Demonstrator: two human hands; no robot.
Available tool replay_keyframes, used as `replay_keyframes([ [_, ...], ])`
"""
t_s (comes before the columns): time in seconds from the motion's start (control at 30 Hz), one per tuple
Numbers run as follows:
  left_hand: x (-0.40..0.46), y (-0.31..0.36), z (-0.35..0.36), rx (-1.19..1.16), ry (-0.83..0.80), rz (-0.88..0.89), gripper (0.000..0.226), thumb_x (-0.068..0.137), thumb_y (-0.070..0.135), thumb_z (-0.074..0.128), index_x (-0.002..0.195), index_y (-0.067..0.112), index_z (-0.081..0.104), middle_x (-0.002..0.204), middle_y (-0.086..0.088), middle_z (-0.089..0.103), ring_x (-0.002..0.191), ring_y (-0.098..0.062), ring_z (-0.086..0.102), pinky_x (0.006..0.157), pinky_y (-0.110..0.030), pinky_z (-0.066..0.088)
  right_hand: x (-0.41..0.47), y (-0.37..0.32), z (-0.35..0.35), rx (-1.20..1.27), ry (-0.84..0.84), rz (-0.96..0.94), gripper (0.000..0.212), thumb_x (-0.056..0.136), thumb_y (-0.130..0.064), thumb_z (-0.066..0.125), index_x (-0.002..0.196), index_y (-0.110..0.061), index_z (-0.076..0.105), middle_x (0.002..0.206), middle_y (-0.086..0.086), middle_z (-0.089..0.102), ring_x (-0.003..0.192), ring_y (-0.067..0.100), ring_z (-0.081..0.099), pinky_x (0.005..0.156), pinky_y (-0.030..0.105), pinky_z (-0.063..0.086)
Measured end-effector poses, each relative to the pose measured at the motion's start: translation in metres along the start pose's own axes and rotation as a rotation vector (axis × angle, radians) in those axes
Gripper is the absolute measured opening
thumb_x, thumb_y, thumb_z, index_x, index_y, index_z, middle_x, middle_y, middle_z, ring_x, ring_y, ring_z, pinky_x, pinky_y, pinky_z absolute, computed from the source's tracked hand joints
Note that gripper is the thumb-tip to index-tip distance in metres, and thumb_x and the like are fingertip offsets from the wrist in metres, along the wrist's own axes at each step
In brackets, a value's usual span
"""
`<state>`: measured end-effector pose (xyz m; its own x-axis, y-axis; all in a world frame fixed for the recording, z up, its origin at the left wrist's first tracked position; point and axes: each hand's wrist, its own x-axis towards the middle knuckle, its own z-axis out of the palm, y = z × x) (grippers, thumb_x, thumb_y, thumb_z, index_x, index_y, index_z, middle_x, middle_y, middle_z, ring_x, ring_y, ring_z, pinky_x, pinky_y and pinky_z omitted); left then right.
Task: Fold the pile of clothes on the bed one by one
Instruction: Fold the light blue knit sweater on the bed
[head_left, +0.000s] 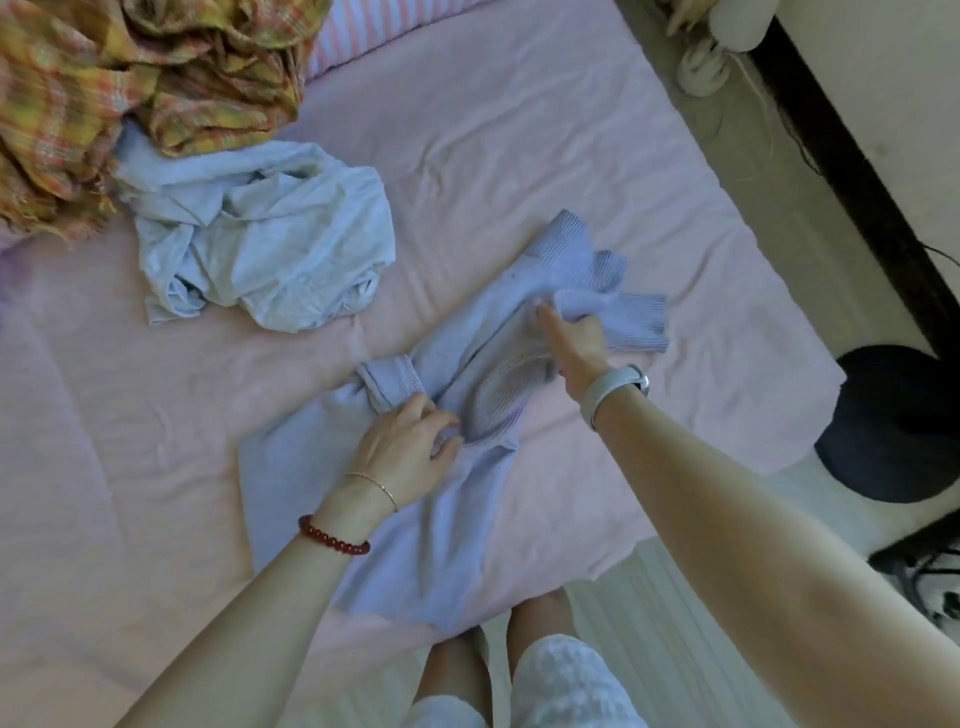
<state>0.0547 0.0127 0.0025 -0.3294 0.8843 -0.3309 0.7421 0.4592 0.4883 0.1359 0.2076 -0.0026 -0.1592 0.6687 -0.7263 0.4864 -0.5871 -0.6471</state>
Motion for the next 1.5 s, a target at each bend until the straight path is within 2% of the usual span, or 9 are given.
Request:
replay_keyframes([
  [0.1,0.02,0.011,-0.017,-0.219,0.132,-0.109,0.055,0.079,0.046,0.041,0.112,0.008,0.064,0.108,-0.008,0.056,0.103,-0.023,0.056,0.092,-0.025,0.039,-0.002,-0.001,0.003,-0.062,-0.033,-0.17,0.006,0.086,-0.006,0.047,0.083,-0.005,0.052,0.068,-0.001,0.045,0.07,0.015,0.043,0.059,0.023,0.034],
  [0.27,0.045,0.045,-0.033,-0.721,-0.041,-0.257,0.068,0.081,0.031,0.069,0.139,0.017,0.037,0.121,0.007,0.05,0.115,-0.004,0.046,0.098,-0.015,0.032,-0.039,0.005,-0.026,0.067,-0.446,-0.289,0.016,0.087,-0.01,0.053,0.095,-0.012,0.066,0.089,0.006,0.063,0.083,0.014,0.057,0.075,0.025,0.047],
  [0.47,0.054,0.057,-0.013,-0.665,0.194,-0.326,0.014,0.083,0.014,0.068,0.088,0.017,0.055,0.082,0.005,0.046,0.072,-0.003,0.046,0.072,-0.02,0.041,-0.042,0.007,-0.047,0.22,-0.6,-0.037,0.034,0.093,0.002,0.039,0.118,-0.015,0.056,0.114,0.003,0.063,0.113,0.015,0.055,0.108,0.038,0.037],
  [0.63,0.044,0.052,-0.034,-1.009,0.248,-0.412,0.022,0.09,0.003,0.051,0.071,0.014,0.049,0.061,0.014,0.045,0.054,0.004,0.04,0.059,-0.018,0.034,-0.049,-0.001,-0.052,0.172,-0.657,-0.085,0.028,0.094,-0.004,0.042,0.113,-0.02,0.056,0.109,0.001,0.069,0.114,0.016,0.058,0.101,0.035,0.043],
  [0.8,0.007,0.041,-0.086,-1.329,0.593,-0.446,0.01,0.065,0.014,0.059,0.065,0.016,0.049,0.064,0.002,0.048,0.066,-0.007,0.043,0.061,-0.021,0.035,-0.069,-0.015,-0.027,-0.024,-0.465,-0.34,0.033,0.094,0.002,0.039,0.113,-0.02,0.054,0.104,-0.005,0.062,0.1,0.014,0.057,0.091,0.032,0.044],
  [0.93,-0.046,0.024,-0.141,-1.507,0.582,-0.511,0.019,0.086,0.027,0.054,0.078,0.012,0.062,0.075,0.001,0.067,0.075,-0.012,0.063,0.076,-0.029,0.047,-0.084,-0.031,-0.001,-0.255,-0.468,-0.52,0.038,0.093,-0.001,0.044,0.13,-0.011,0.047,0.112,-0.003,0.052,0.105,0.011,0.048,0.079,0.003,0.038],
  [1.07,-0.116,0.011,-0.173,-1.124,0.431,-0.664,0.022,0.083,0.034,0.063,0.071,0.018,0.07,0.073,0.001,0.068,0.072,-0.015,0.062,0.07,-0.028,0.05,-0.118,-0.033,0.045,-0.384,-0.562,-0.645,0.042,0.093,0.002,0.046,0.134,-0.001,0.04,0.111,0.005,0.05,0.104,0.017,0.049,0.074,0.001,0.039],
  [1.33,-0.272,-0.014,-0.218,-0.721,0.724,-0.347,0.031,0.077,0.04,0.053,0.084,0.01,0.056,0.075,0.005,0.052,0.07,-0.004,0.045,0.065,-0.016,0.038,-0.198,-0.015,0.108,-0.608,-0.697,-0.73,0.054,0.095,-0.007,0.046,0.145,-0.01,0.024,0.148,0.007,0.028,0.135,0.022,0.03,0.104,0.034,0.033],
  [1.5,-0.373,-0.054,-0.201,-0.668,0.854,-0.492,0.03,0.081,0.017,0.042,0.108,0.02,0.055,0.107,0.01,0.06,0.096,0.002,0.054,0.084,-0.009,0.04,-0.263,0.021,0.146,-0.923,-0.912,-0.63,0.046,0.1,-0.016,0.04,0.145,-0.017,0.031,0.147,0.003,0.037,0.13,0.023,0.041,0.087,0.015,0.039],
])
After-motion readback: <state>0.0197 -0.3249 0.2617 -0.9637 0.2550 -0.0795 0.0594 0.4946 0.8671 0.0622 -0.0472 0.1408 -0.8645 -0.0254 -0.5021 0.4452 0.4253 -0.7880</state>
